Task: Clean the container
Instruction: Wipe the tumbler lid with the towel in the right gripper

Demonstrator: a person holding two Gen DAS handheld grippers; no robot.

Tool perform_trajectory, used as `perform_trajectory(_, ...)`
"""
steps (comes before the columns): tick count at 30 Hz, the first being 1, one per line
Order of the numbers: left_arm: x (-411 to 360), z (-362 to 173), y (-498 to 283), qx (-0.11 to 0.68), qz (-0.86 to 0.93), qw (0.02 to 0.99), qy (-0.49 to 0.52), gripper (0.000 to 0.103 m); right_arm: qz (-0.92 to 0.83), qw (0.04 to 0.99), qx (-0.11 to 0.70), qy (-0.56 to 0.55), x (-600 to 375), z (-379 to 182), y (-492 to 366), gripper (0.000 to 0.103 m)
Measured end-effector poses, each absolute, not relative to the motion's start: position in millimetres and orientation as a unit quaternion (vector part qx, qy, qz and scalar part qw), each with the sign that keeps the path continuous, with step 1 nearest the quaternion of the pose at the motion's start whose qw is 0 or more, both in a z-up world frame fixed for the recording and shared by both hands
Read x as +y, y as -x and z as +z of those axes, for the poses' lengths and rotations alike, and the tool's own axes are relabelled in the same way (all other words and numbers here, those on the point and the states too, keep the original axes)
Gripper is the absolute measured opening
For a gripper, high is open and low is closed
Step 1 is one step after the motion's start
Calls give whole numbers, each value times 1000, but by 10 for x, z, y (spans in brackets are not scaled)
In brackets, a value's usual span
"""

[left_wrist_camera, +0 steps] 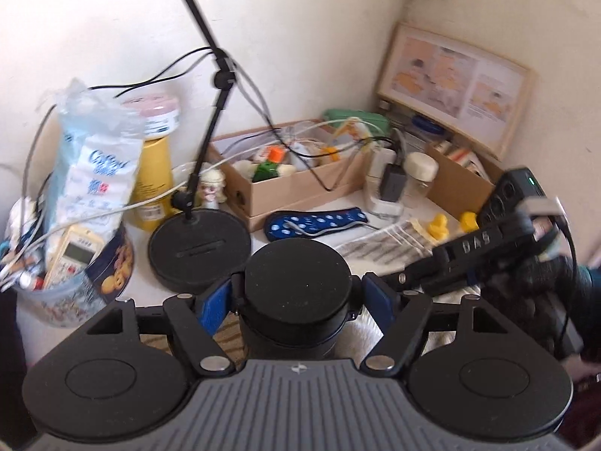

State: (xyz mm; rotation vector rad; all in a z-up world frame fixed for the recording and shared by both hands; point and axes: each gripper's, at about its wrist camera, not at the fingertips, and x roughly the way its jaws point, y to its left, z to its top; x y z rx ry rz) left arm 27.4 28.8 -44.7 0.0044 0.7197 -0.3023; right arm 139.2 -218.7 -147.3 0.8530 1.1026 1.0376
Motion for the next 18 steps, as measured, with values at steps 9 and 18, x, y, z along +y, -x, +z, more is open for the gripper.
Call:
perform_trajectory(9,385,-462,-331,351,-205,913,-24,74,535,632,424,-367,-2213,-1043,-1499,12)
perform_trajectory(18,345,-470,-295,347,-198,916,-33,74,574,629,402,-337,-2049,-797,-1539,12)
